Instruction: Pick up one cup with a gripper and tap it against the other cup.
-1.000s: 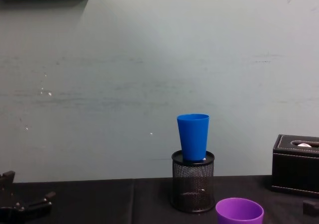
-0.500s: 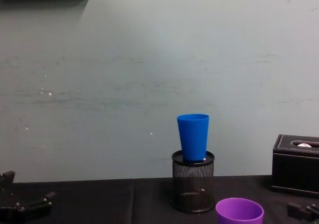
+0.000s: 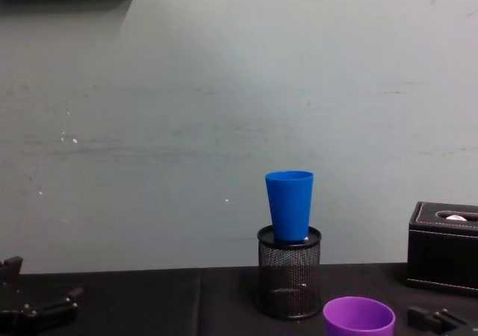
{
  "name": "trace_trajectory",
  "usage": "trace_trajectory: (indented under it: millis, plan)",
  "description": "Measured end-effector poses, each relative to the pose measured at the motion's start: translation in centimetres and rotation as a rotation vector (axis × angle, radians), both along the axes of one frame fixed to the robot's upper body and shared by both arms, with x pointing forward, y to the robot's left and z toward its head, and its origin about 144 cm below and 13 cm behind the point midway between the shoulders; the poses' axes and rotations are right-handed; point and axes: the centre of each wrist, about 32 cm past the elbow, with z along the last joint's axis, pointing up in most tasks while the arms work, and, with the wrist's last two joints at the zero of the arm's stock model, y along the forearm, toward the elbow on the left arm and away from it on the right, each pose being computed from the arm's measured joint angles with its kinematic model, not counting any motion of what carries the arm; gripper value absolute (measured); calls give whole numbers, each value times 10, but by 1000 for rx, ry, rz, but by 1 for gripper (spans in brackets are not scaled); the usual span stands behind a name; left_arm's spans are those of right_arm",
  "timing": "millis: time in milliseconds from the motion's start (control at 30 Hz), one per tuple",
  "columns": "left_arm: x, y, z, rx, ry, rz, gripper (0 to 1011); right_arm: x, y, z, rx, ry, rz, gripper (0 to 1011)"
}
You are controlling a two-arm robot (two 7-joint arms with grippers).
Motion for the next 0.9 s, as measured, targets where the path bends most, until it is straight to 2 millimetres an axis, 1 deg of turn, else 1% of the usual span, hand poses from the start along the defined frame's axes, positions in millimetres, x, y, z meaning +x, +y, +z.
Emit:
trace_trajectory:
  millis: [900]
  plan:
    - [0,0,0,0,0,0,1011,20,11,-9,24,-14,38,1004]
